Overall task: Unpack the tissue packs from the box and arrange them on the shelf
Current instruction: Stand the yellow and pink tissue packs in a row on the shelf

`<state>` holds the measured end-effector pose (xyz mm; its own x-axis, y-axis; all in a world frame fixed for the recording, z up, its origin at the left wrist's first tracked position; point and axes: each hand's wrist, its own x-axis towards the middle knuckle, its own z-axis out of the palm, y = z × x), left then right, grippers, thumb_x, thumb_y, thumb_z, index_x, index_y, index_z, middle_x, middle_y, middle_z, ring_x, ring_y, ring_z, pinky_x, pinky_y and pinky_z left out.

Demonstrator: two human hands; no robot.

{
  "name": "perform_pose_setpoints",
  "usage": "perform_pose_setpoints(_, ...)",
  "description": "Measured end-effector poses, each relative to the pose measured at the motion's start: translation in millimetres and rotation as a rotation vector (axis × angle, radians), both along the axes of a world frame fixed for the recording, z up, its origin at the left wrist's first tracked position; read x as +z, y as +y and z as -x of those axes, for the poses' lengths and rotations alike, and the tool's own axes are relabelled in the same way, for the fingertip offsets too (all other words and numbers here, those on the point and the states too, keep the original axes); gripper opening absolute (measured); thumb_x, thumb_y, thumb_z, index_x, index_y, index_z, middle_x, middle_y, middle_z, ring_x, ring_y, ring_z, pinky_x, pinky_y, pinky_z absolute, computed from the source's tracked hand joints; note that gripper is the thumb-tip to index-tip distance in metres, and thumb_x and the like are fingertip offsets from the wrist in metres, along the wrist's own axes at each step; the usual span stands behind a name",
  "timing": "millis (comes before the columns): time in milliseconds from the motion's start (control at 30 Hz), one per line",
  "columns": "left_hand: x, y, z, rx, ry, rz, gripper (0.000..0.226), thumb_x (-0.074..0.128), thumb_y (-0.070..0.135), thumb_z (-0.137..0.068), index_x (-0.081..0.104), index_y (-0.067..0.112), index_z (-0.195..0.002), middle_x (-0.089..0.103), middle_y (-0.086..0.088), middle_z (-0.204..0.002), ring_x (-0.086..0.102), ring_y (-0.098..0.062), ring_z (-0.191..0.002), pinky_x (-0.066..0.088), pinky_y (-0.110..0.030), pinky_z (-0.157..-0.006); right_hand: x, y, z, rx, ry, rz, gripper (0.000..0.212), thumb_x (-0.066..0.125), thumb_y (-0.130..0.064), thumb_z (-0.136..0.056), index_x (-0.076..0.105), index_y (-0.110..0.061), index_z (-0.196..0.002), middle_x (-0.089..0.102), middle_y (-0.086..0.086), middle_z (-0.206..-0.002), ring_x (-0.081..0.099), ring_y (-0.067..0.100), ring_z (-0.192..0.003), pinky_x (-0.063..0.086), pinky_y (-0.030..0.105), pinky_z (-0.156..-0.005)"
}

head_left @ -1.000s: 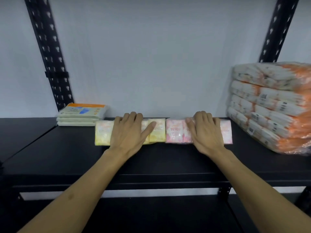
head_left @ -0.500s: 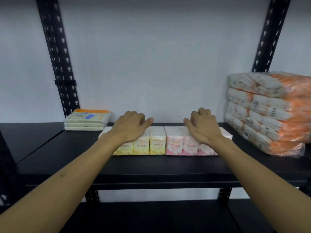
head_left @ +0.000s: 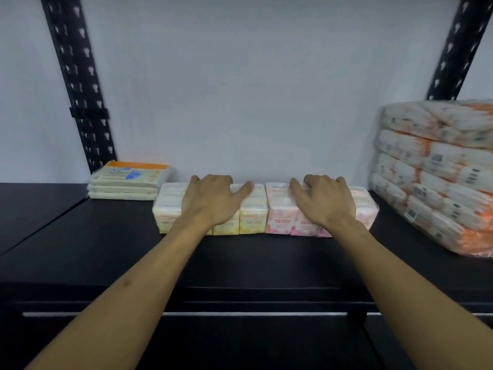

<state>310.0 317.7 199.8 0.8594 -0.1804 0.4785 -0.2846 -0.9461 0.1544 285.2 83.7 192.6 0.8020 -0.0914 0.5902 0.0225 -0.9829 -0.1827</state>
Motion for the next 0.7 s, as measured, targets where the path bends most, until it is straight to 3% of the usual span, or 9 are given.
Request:
perform_pose_setpoints(100,-8.6,2.7,1.5,-0.029,-0.125,0.022,0.063,0.024,0.073,-0.097,0.057,0.022,-0.083,0.057,0.008,-0.081,0.053,-0.019,-0.087,0.035,-0.039,-0.091,-11.2,-1.9,-0.1,0.008,-0.140,-0.002,0.051,0.039,-0.050,-0.100,0.041,-0.017,-0.061,0.047,-0.005,-0.059,0.044,0.020,-0.060,0.038,0.039,-0.086)
perform_pose_setpoints(200,-17.8,5.1,6.8,-0.034,-0.237,0.025,0.057,0.027,0.072,-0.098,0.053,0.023,-0.084,0.054,0.010,-0.084,0.054,-0.019,-0.089,0.035,-0.038,-0.090,-22.4,-2.1,7.5,-0.007,-0.292,0.020,0.043,0.046,-0.048,-0.100,0.059,-0.015,-0.077,0.057,-0.005,-0.072,0.051,0.021,-0.075,0.031,0.034,-0.081)
perform_pose_setpoints(267,-23.2,5.8,11.5,-0.040,-0.292,0.034,0.057,0.029,0.071,-0.098,0.055,0.022,-0.085,0.058,0.008,-0.086,0.054,-0.019,-0.088,0.035,-0.038,-0.089,-29.0,-2.4,15.3,0.003,-0.340,0.025,0.039,0.047,-0.047,-0.101,0.060,-0.015,-0.084,0.060,-0.003,-0.079,0.053,0.022,-0.079,0.029,0.034,-0.079)
perform_pose_setpoints(500,-41.9,9.5,34.0,-0.043,-0.358,0.064,0.056,0.037,0.070,-0.099,0.062,0.020,-0.099,0.057,0.007,-0.096,0.052,-0.018,-0.092,0.034,-0.036,-0.095,-42.0,-3.8,43.1,0.089,-0.294,-0.027,0.038,0.036,-0.051,-0.103,0.055,-0.019,-0.098,0.057,-0.006,-0.096,0.051,0.017,-0.089,0.033,0.033,-0.086)
perform_pose_setpoints(700,-43.4,20.4,60.8,-0.138,-0.253,0.124,0.050,0.047,0.075,-0.090,0.058,0.028,-0.103,0.052,0.014,-0.105,0.048,-0.012,-0.101,0.033,-0.032,-0.093,-47.5,-4.5,74.2,0.151,-0.244,-0.088,0.033,0.044,-0.053,-0.097,0.053,-0.021,-0.098,0.054,-0.010,-0.100,0.049,0.014,-0.094,0.024,0.028,-0.083)
